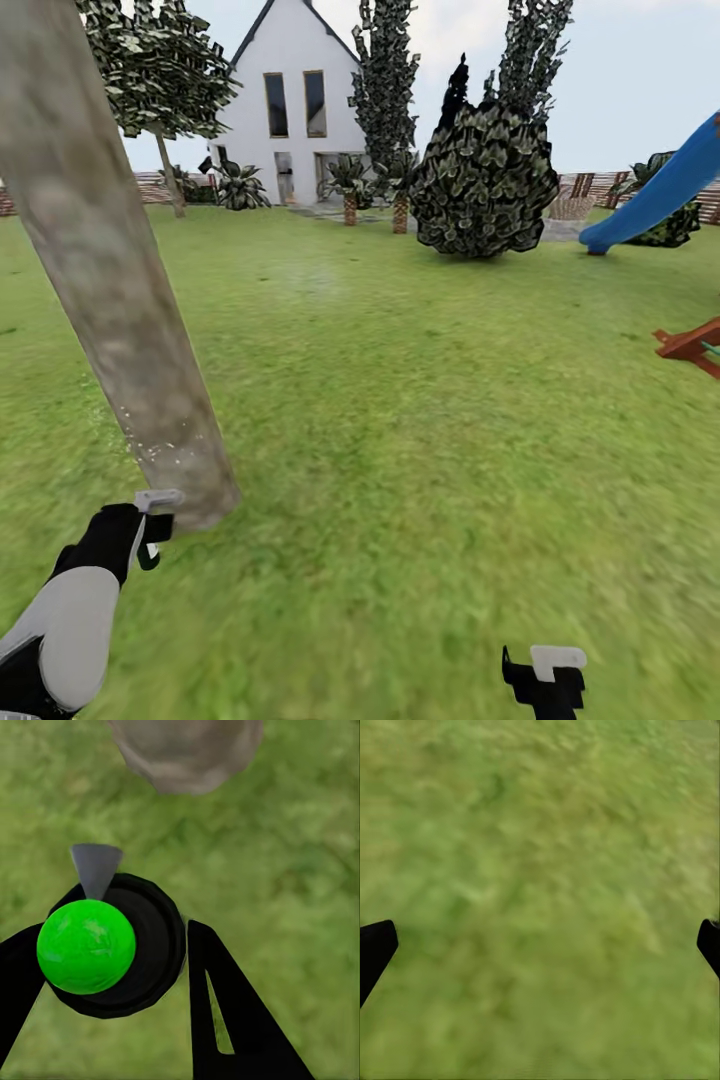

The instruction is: In the garden, pick up the pesticide atomizer on the floor and spray pesticide onto both trees until each tree trunk is fully covered.

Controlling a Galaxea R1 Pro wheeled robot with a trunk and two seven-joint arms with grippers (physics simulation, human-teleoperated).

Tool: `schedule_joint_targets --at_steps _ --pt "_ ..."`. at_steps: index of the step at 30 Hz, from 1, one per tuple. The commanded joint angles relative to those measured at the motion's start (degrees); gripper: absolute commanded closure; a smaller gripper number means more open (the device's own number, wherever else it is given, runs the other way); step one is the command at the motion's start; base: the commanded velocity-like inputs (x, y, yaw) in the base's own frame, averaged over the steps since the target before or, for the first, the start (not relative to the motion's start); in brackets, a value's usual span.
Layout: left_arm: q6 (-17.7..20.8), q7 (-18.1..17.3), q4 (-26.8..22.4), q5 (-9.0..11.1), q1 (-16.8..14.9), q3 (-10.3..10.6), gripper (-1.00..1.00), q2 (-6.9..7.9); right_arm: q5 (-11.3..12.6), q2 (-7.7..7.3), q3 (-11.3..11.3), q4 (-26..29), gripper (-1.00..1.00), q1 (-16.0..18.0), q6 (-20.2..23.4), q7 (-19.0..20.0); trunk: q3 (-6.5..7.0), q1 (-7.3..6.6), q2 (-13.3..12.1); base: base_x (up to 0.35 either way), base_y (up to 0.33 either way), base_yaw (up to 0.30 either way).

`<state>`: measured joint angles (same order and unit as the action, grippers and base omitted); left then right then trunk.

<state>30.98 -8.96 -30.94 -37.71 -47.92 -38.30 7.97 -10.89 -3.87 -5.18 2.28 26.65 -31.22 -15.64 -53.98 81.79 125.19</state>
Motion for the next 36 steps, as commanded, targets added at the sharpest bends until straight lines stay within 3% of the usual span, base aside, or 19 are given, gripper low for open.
schedule_joint_targets --at_steps 1,4,6,9,10,12,14,15,17,19,20,22,23,36 --pt "0.76 -0.01 -0.04 -0.31 -0.44 0.18 1.0 -0.11 -0.01 0.0 0.01 0.0 -1.0 -0.02 0.02 0.0 0.0 0.0 0.0 -0.002 -0.001 0.139" --pt "6.86 -0.09 -0.19 -0.46 -4.32 0.95 1.0 -0.28 -0.01 -0.02 0.0 -0.06 -1.0 -0.01 0.02 0.0 0.0 0.0 0.0 0.0 0.0 0.034" --pt "8.46 -0.1 -0.13 -0.51 -7.86 3.15 1.0 -0.62 -0.06 -0.08 0.0 -0.08 -1.0 -0.01 0.02 -0.03 0.0 0.0 0.0 0.0 0.0 0.005" --pt "10.1 -0.49 -0.07 -0.39 -9.03 4.22 1.0 2.88 -0.09 -0.16 -0.01 -0.04 -1.0 -0.02 0.02 -0.03 0.0 0.0 0.0 0.0 0.0 0.0" --pt "10.2 -0.6 0.02 -0.22 -9.11 4.22 1.0 3.35 -0.07 -0.17 -0.01 -0.01 -1.0 0.0 0.02 -0.04 0.0 0.0 0.0 0.0 0.0 0.0" --pt "10.39 -0.62 0.0 -0.43 -11.23 4.33 1.0 0.05 -0.02 -0.17 -0.01 0.0 -1.0 0.0 0.02 -0.05 0.0 0.0 0.0 0.0 0.0 0.0" --pt "11.02 -0.55 0.0 -0.46 -13.43 4.3 1.0 -0.96 -0.01 -0.12 -0.01 0.0 -1.0 0.01 0.02 -0.06 0.0 0.0 0.0 0.0 0.0 0.0" --pt "12.43 -0.65 -0.03 -0.46 -13.77 4.29 1.0 -0.58 -0.01 -0.1 -0.01 0.0 -1.0 0.02 0.02 -0.08 0.0 0.0 0.0 0.0 0.0 0.015" --pt "14.54 -0.85 -0.09 -0.41 -13.61 4.36 1.0 3.5 -0.01 -0.09 -0.01 0.0 -1.0 0.02 0.02 -0.16 0.0 0.0 0.0 0.0 0.0 0.184" --pt "14.8 -0.88 -0.03 -0.5 -13.43 4.43 1.0 4.36 -0.01 -0.09 -0.01 0.0 -1.0 0.03 0.01 -0.17 0.0 0.0 0.0 0.0 0.0 0.257" --pt "14.85 -0.88 -0.01 -0.45 -13.64 4.7 1.0 4.05 -0.01 -0.09 -0.01 0.0 -1.0 0.0 0.02 -0.17 0.0 0.0 0.0 0.0 0.0 0.23" --pt "15.02 -0.9 -0.13 -0.49 -14.51 6.96 1.0 0.5 -0.01 -0.09 -0.01 0.0 -1.0 0.0 0.02 -0.18 0.0 0.0 0.0 0.0 0.0 0.056" --pt "15.09 -0.85 -0.11 -0.55 -15.05 7.46 1.0 -0.06 -0.01 -0.09 -0.01 0.0 -1.0 -0.01 0.02 -0.14 0.0 0.0 0.0 0.0 0.0 0.017" --pt "15.17 -0.11 -0.27 -0.27 -14.93 7.36 1.0 0.12 -0.01 -0.14 -0.01 0.0 -1.0 -0.02 0.02 0.0 0.0 0.0 0.0 0.097 -0.154 0.001"
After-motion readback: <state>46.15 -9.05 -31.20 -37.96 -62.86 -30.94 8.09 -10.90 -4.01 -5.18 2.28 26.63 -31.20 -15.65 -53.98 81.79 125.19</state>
